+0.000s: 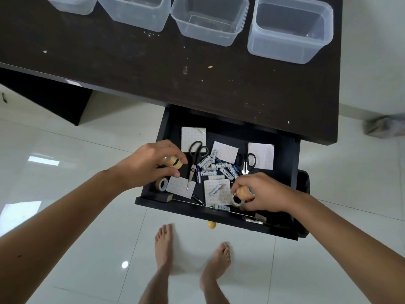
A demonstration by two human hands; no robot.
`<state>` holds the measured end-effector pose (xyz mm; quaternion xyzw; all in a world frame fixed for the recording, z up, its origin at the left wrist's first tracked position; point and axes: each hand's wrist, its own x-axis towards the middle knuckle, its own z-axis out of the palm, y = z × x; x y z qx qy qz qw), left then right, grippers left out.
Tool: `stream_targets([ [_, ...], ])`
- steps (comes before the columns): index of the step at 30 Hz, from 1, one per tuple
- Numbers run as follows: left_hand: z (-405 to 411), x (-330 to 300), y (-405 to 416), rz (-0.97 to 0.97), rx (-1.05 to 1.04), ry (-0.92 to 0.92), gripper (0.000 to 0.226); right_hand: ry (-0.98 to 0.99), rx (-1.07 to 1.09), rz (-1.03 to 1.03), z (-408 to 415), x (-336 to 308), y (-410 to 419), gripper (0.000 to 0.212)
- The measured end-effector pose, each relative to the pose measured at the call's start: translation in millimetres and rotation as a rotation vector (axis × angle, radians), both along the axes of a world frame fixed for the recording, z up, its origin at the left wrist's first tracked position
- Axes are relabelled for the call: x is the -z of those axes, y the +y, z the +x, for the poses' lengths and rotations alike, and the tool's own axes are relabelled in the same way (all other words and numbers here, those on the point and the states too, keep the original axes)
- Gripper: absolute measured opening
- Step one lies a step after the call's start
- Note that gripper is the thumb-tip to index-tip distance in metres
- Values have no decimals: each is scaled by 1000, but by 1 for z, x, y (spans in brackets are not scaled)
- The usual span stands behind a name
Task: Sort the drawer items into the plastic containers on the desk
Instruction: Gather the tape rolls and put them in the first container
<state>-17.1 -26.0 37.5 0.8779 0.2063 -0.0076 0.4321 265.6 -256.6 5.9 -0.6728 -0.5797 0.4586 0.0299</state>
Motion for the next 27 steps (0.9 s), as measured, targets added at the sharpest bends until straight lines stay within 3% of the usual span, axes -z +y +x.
stream_targets([
  [6,-34,-12,18,57,-163,-24,33,139,-17,84,-40,-15,41,53],
  [12,-73,-7,22,84,-221,11,29,195,108,140,-102,-7,90,34],
  [15,-88,-1,17,71,-233,35,28,132,147,210,-129,5,106,27],
  [20,-102,5,11,61,-266,20,26,-76,138,243,-155,23,116,34],
  [24,-103,4,11,50,-243,17,26,-105,150,303,-161,26,115,20],
  [27,-98,2,13,65,-199,21,26,-82,153,295,-154,24,118,22],
])
